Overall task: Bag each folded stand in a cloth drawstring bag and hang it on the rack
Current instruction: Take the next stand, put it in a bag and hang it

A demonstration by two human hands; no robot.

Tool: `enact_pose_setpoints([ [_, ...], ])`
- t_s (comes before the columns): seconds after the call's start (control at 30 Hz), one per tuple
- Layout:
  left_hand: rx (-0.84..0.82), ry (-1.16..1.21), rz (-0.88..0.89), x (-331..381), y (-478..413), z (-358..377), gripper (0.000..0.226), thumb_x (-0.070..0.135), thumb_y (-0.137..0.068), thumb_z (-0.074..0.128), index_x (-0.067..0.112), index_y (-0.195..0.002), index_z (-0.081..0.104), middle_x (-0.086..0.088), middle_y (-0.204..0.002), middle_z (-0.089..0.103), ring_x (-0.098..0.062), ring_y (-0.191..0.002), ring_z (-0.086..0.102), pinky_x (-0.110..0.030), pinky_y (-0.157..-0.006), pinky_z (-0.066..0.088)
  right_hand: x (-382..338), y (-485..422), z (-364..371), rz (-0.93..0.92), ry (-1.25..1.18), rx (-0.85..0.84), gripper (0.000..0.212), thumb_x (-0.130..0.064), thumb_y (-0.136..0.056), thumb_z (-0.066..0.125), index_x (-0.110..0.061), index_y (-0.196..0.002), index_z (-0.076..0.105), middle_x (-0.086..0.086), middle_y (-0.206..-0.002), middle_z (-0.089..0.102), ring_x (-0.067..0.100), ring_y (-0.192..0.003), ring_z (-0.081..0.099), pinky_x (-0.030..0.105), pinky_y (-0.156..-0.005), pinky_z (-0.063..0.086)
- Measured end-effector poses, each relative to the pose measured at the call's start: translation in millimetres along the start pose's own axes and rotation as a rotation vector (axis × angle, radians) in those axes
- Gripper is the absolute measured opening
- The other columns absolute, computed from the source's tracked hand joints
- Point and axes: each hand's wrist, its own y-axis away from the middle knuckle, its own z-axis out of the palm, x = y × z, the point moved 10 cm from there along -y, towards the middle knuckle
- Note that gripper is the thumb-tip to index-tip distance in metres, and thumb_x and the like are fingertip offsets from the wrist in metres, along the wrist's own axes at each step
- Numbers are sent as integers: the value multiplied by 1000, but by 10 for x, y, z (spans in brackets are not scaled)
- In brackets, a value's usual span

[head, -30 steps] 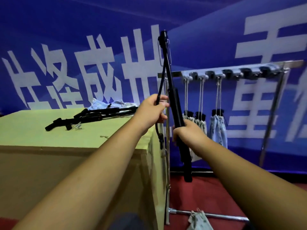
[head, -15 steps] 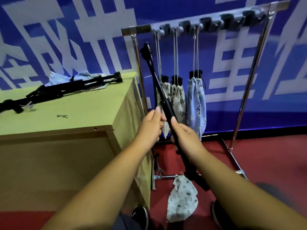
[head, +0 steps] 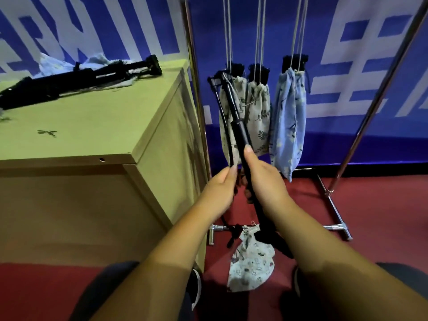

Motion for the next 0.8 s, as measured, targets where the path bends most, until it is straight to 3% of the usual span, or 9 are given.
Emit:
enact_pose_setpoints([
  [0.13, -84, -109, 7, -130, -14, 146, 36, 54, -110, 39, 51, -84, 63, 15, -55, 61, -15, -52, 58, -37, -66, 50, 43, -123, -154, -48, 101, 57, 69, -78, -95, 54, -14, -72, 54, 6, -61, 56, 20, -49, 55, 24, -46, 45],
  [0.2, -134, -158, 17, -164, 5, 210, 35, 50, -111, 40, 38, -89, 64, 4, -63, 67, -20, -53, 66, -35, -64, 52, 100, -134, -149, -49, 114, 50, 68, -80, -95, 54, -15, -75, 55, 8, -62, 56, 20, -49, 55, 25, -45, 45],
  [0.3, -200, -129, 16, -211, 22, 260, 41, 49, -111, 42, 13, -104, 60, -20, -91, 75, -30, -71, 75, -39, -72, 57, 140, -142, -145, -64, 110, 52, 75, -82, -92, 56, -9, -75, 53, 11, -62, 57, 20, -50, 57, 37, -56, 53],
  [0.4, -253, -138, -9, -251, 29, 245, 37, 46, -112, 44, 17, -103, 65, -10, -89, 79, -18, -79, 71, -39, -77, 57, 100, -126, -114, -108, 115, 40, 83, -84, -89, 58, -1, -85, 58, 22, -73, 66, 30, -57, 64, 50, -69, 60],
  [0.47, -222, -137, -16, -256, 17, 145, 38, 50, -108, 52, 22, -88, 67, 7, -76, 74, -11, -73, 64, -35, -74, 49, 44, -100, -71, -148, 141, 25, 84, -85, -88, 57, -2, -85, 60, 24, -77, 67, 37, -66, 67, 55, -74, 60],
  [0.53, -161, -157, 10, -233, -21, 9, 39, 55, -99, 61, 23, -79, 67, 14, -70, 65, -9, -68, 58, -34, -73, 45, -9, -80, -39, -186, 167, 17, 82, -85, -88, 57, -3, -83, 59, 22, -77, 66, 31, -63, 64, 55, -75, 59],
  [0.63, -45, -75, 94, -55, -31, -205, 27, 37, -100, 69, 21, -122, 66, 8, -96, 72, -3, -75, 62, -29, -73, 50, -53, -56, -15, -216, 190, -6, 80, -85, -88, 58, -5, -81, 57, 21, -75, 64, 25, -59, 57, 54, -71, 58],
  [0.7, 112, 18, 110, 95, -5, -456, 52, 23, -104, 67, 18, -150, 45, 5, -126, 64, 0, -90, 62, -23, -79, 49, -42, -52, -10, -220, 196, -33, 71, -81, -90, 60, -11, -76, 58, 17, -69, 63, 21, -54, 56, 50, -64, 56],
  [0.8, 368, -64, 204, 285, 76, -881, 75, 19, -104, 63, 19, -166, 20, 2, -154, 47, -1, -105, 63, -18, -88, 47, 1, -32, 2, -232, 247, -70, 54, -78, -91, 62, -29, -68, 62, 5, -63, 62, 18, -53, 57, 39, -62, 51],
])
